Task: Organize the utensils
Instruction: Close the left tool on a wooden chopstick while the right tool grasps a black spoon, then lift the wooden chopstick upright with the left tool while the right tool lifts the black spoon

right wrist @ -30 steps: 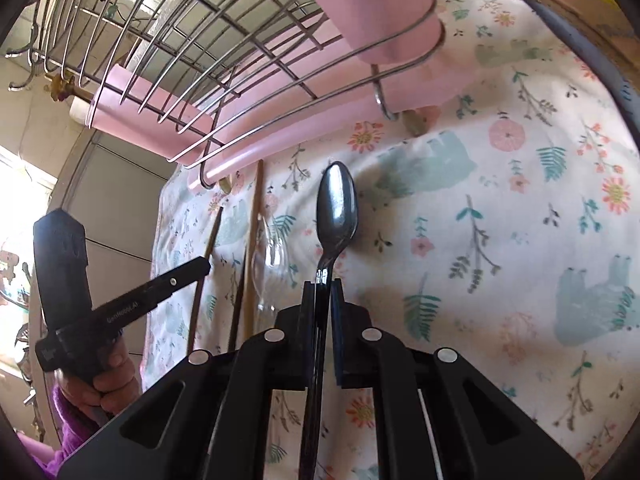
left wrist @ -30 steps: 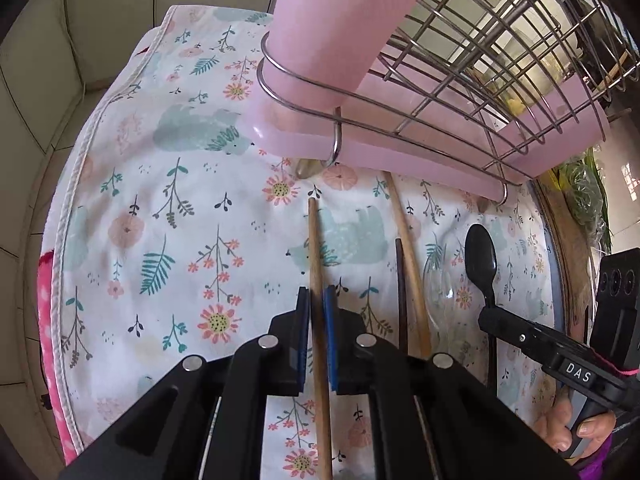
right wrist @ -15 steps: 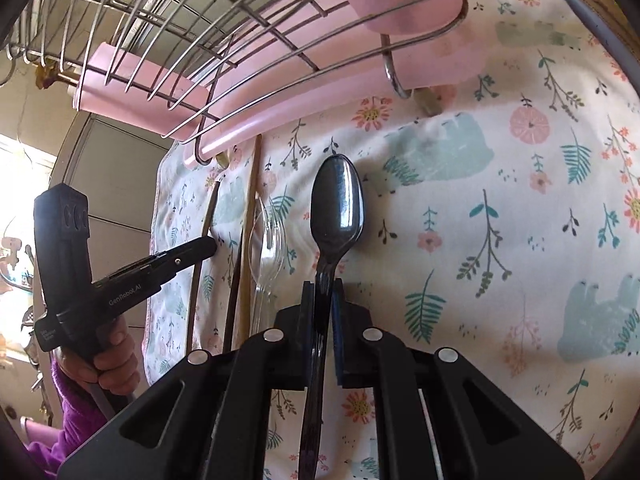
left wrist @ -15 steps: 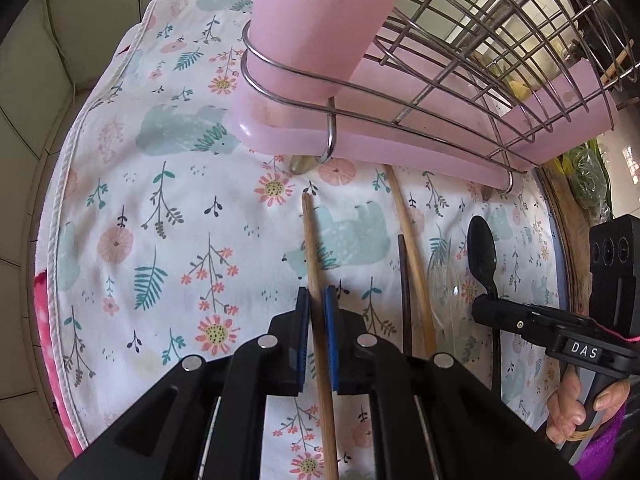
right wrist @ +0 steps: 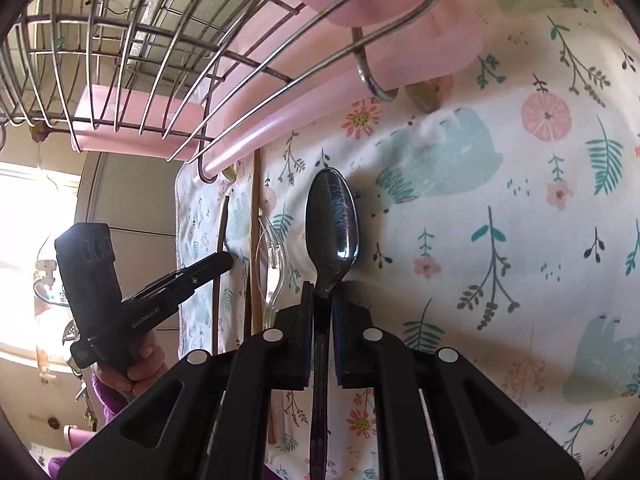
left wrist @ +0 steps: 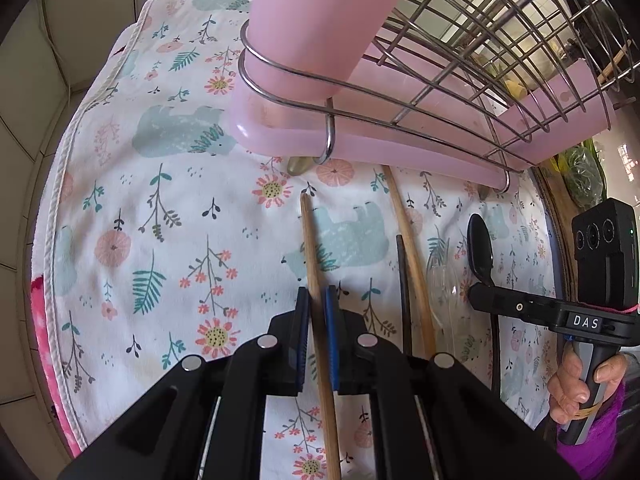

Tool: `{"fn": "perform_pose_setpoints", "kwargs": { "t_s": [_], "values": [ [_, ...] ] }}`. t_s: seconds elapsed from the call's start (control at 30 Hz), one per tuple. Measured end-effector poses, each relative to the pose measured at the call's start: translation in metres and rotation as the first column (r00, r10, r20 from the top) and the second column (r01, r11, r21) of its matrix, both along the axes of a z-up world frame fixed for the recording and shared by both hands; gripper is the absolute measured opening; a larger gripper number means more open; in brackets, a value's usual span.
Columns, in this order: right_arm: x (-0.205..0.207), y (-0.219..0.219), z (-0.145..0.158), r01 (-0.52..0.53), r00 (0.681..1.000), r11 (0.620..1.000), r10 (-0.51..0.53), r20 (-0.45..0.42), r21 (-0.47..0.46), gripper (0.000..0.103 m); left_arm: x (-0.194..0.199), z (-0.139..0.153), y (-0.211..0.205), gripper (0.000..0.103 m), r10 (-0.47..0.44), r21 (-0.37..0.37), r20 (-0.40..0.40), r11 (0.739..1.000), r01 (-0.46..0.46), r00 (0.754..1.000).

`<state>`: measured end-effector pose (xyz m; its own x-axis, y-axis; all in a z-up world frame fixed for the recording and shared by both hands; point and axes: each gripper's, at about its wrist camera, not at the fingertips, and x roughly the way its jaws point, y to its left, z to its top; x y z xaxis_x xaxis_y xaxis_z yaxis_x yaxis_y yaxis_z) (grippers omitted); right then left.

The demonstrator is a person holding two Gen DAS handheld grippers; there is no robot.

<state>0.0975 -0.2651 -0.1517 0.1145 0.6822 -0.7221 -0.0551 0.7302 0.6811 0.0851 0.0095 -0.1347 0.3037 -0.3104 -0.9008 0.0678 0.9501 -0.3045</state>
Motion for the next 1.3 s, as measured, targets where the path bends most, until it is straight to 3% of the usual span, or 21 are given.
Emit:
{"fn": "perform_pose_setpoints", "kwargs": {
  "t_s": [0.2, 0.4, 0.53, 0.73, 0.93, 1.13, 1.23, 1.3],
  "values": [
    [-0.015, 0.013, 0.014, -0.011, 0.990, 0.996, 0.022, 0.137, -0.083, 0.004, -0.010, 0.005, 0.001, 0.005, 0.004, 0.004, 0.067, 1.000, -0.004, 0.998],
    [-0.044, 0.020, 0.051, 0.025, 0.942, 0.992, 0.018, 0.336, -0.125, 0.004, -0.033, 0.041, 0.007, 0.005, 0.023, -0.029, 0.221, 0.999, -0.017, 0.975],
    [-0.061, 0.014, 0.078, 0.070, 0.895, 0.991, -0.014, 0.447, -0.110, 0.004, -0.055, 0.075, 0.014, 0.005, 0.038, -0.054, 0.344, 0.998, -0.020, 0.938],
    [-0.087, 0.002, 0.121, 0.143, 0.792, 0.986, -0.063, 0.607, -0.084, 0.004, -0.087, 0.131, 0.027, 0.005, 0.076, -0.091, 0.532, 0.995, -0.032, 0.843],
    [-0.100, -0.011, 0.176, 0.239, 0.641, 0.971, -0.141, 0.754, -0.022, 0.004, -0.104, 0.194, 0.034, 0.005, 0.152, -0.148, 0.680, 0.987, -0.069, 0.717],
    [-0.095, -0.025, 0.233, 0.363, 0.417, 0.931, -0.207, 0.885, 0.047, 0.004, -0.109, 0.251, 0.043, 0.005, 0.225, -0.186, 0.783, 0.974, -0.128, 0.580],
    [-0.082, -0.030, 0.253, 0.409, 0.323, 0.910, -0.215, 0.922, 0.069, 0.004, -0.103, 0.272, 0.048, 0.005, 0.265, -0.212, 0.811, 0.964, -0.160, 0.521],
    [-0.072, -0.030, 0.260, 0.433, 0.276, 0.897, -0.218, 0.936, 0.082, 0.004, -0.097, 0.283, 0.052, 0.005, 0.285, -0.226, 0.822, 0.958, -0.177, 0.493]
  ]
}}
